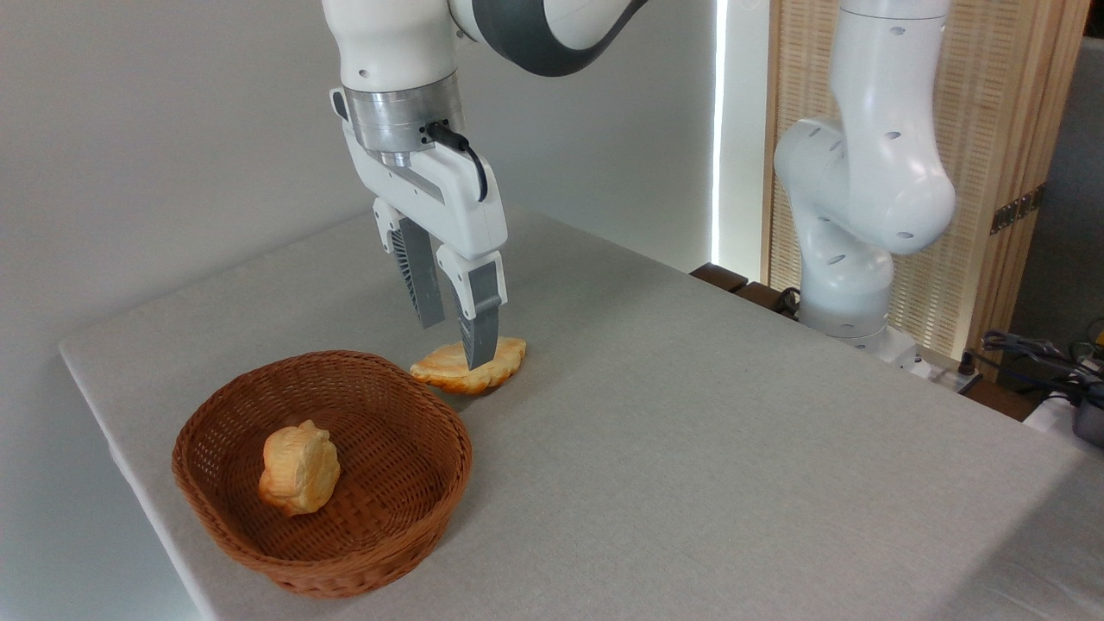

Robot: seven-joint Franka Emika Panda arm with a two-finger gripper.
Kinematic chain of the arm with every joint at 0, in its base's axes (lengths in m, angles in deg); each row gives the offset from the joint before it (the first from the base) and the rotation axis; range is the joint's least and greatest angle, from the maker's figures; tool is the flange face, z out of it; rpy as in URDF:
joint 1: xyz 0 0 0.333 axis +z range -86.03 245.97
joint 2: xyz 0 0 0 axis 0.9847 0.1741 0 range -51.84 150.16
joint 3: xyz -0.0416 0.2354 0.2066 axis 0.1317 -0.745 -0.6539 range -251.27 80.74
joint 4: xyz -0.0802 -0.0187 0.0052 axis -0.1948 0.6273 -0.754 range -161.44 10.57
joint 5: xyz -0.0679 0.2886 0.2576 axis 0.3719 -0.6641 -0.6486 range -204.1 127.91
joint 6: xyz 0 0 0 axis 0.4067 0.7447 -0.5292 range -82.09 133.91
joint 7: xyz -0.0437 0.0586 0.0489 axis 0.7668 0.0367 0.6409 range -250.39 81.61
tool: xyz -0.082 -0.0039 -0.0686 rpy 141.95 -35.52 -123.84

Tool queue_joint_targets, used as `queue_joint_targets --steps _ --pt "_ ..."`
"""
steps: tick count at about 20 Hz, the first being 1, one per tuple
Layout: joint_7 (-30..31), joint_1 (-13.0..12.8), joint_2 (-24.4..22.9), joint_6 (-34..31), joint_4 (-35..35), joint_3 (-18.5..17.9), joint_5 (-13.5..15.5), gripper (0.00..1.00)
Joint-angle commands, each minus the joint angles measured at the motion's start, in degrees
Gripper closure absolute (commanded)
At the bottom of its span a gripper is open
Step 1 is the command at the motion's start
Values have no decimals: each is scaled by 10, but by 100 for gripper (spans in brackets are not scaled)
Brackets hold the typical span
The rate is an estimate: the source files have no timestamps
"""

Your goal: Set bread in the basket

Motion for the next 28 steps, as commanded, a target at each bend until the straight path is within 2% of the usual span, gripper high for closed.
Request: queue_joint_targets --steps 1,20,26,28 --pt "5 -5 3 -18 12 -5 6 0" --pt "5 -5 2 -18 12 -6 6 0" --pt "4 -11 4 -16 5 -4 7 0" --pt "12 -21 1 -9 -6 -4 19 0"
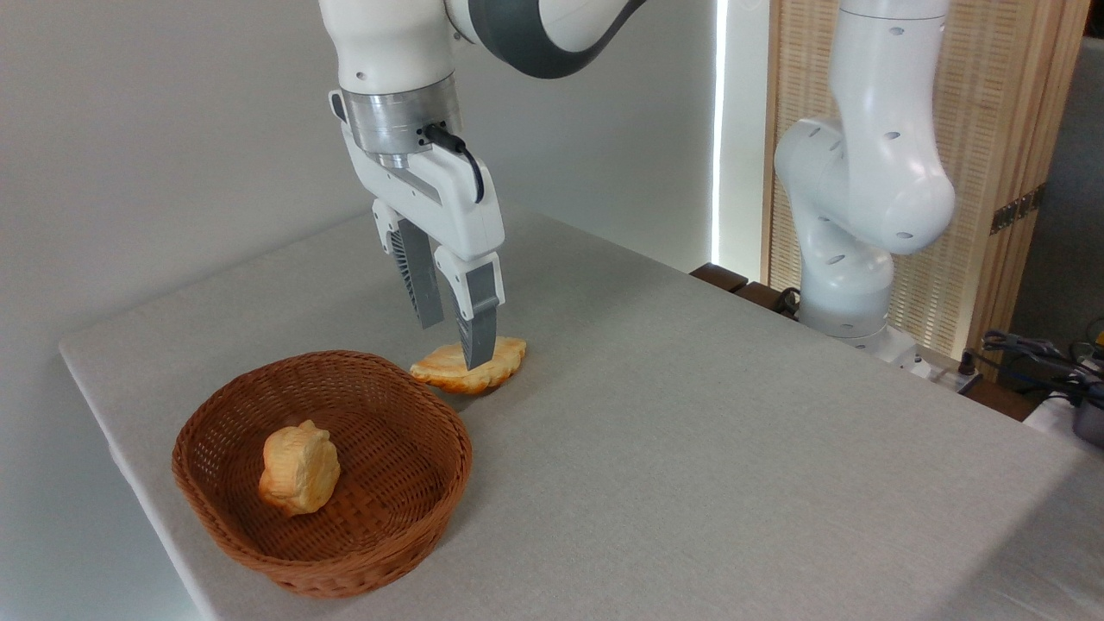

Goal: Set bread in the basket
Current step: 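Lower the open gripper around the twisted bread pastry and close it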

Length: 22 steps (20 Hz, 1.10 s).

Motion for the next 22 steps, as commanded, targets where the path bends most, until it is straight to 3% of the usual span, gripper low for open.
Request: queue_joint_targets --steps 1,9,17,22 --pt "12 -18 -5 -8 -12 -5 23 0" --pt "14 -61 -47 76 -123 -4 31 0" --pt "67 -67 -42 147 -146 -5 85 0" --pt "70 -66 -23 153 -146 -5 86 0"
